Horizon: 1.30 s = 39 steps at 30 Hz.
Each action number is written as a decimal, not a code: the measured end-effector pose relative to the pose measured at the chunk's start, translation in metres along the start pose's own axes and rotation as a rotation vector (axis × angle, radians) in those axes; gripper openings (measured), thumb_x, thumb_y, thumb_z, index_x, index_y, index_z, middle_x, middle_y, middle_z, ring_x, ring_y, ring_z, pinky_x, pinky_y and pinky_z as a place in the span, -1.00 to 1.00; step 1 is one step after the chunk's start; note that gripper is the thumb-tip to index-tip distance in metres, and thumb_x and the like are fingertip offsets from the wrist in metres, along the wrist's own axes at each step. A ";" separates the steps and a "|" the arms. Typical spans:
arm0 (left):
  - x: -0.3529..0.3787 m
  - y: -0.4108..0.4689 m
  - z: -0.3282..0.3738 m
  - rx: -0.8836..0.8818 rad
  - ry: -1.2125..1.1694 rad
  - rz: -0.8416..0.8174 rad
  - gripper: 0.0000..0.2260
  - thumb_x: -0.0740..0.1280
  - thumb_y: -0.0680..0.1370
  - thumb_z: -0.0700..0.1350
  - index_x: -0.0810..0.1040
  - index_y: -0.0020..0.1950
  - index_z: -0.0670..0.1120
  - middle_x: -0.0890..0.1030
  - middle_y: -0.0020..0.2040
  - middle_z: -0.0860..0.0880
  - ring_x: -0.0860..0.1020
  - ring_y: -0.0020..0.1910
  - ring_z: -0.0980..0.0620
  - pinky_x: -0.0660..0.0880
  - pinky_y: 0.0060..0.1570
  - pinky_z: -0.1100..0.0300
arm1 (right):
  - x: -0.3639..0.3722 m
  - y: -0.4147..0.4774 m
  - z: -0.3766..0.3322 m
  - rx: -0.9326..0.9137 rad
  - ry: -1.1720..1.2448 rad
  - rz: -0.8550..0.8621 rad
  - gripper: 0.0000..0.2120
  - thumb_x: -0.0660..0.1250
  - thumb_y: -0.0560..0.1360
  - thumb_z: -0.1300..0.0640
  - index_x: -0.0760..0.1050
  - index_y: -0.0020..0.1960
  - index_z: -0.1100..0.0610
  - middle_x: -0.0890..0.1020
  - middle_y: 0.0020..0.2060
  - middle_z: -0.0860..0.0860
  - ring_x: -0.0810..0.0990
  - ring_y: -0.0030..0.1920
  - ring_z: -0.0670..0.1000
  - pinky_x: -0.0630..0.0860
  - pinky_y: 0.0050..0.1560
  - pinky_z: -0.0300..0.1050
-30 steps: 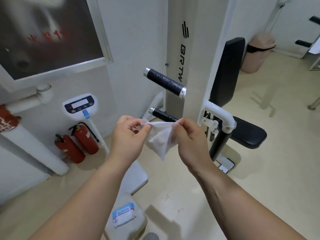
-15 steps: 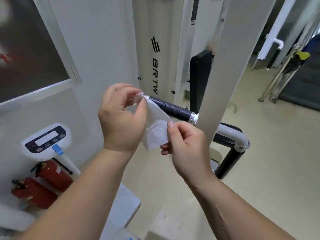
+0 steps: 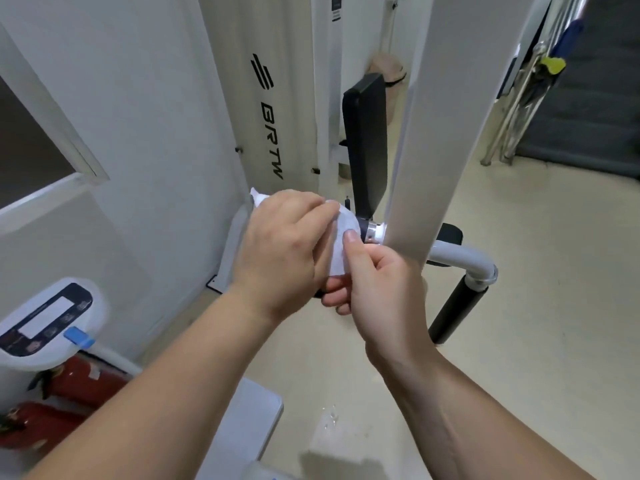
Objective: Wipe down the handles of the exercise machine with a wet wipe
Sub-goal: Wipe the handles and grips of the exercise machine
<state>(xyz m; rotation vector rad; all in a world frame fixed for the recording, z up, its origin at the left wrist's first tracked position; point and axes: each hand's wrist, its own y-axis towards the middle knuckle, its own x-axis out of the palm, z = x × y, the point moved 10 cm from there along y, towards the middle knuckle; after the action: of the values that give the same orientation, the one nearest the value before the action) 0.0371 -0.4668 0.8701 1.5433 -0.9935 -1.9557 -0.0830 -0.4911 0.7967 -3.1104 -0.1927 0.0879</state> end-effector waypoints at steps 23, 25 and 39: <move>0.038 -0.024 0.000 -0.014 0.405 -0.109 -0.48 -0.03 0.67 0.14 0.41 0.46 -0.13 0.55 0.36 -0.12 0.36 0.45 -0.19 0.07 0.51 -0.19 | -0.064 0.032 -0.041 -0.658 -0.627 0.124 -0.46 -0.01 0.56 -0.26 0.09 0.48 -0.07 0.64 0.14 -0.02 0.63 -0.04 0.13 0.38 -0.16 -0.07; 0.052 -0.023 0.023 -0.030 0.350 -0.154 -0.44 -0.07 0.66 0.14 0.38 0.48 -0.17 0.50 0.40 -0.13 0.32 0.49 -0.20 0.05 0.52 -0.27 | -0.064 0.034 -0.040 -0.659 -0.637 0.122 -0.44 -0.01 0.56 -0.26 0.10 0.49 -0.04 0.63 0.16 -0.01 0.64 -0.02 0.14 0.36 -0.16 -0.08; 0.032 -0.015 0.038 -0.011 0.255 -0.105 -0.47 -0.02 0.71 0.05 0.57 0.32 -0.29 0.59 0.31 -0.24 0.51 0.35 -0.25 0.32 0.42 -0.24 | -0.064 0.039 -0.039 -0.655 -0.643 0.075 -0.37 0.02 0.57 -0.23 0.17 0.54 0.08 0.59 0.20 0.00 0.65 0.04 0.17 0.51 -0.09 0.03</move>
<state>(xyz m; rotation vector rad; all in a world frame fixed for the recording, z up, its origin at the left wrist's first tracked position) -0.0069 -0.4710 0.8428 1.8170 -0.8090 -1.7704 -0.1398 -0.5385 0.8384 -3.5821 -0.1290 1.2696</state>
